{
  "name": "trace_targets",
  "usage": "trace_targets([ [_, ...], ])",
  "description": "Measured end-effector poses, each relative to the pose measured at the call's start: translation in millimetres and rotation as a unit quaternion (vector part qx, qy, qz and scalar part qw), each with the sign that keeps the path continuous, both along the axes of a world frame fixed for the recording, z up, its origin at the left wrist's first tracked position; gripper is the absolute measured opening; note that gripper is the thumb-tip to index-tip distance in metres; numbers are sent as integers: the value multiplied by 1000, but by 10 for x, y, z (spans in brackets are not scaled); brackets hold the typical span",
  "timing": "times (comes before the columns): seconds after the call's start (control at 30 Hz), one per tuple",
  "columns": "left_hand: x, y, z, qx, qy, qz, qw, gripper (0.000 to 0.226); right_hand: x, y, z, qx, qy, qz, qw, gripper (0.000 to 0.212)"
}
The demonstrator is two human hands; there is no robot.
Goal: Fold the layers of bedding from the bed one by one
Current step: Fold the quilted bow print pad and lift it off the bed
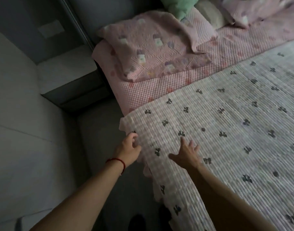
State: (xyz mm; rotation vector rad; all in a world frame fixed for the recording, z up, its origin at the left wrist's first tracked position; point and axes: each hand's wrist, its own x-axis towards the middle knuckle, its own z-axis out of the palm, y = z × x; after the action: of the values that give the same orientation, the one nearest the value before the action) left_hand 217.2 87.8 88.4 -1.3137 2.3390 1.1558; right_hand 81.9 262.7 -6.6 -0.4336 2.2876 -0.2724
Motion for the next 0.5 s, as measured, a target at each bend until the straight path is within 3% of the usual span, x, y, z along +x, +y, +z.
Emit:
trace_targets([
  [0.07, -450, -397, -472, -13, -39, -39, 998, 46, -111, -85, -416, 85, 10, 26, 996, 149],
  [0.13, -738, -642, -714, -73, -69, -88, 991, 65, -71, -18, -569, 85, 25, 56, 994, 159],
  [0.2, -1206, -966, -1113, -140, -106, -145, 974, 87, -147, -99, -895, 77, 26, 44, 996, 163],
  [0.27, -1525, -1168, -1366, -132, -144, -174, 965, 98, -185, -184, -938, 85, 6, 24, 996, 165],
  [0.5, -1942, -1359, -1906, -204, -169, -216, 940, 101, -219, -200, -1151, 104, 52, 20, 993, 163],
])
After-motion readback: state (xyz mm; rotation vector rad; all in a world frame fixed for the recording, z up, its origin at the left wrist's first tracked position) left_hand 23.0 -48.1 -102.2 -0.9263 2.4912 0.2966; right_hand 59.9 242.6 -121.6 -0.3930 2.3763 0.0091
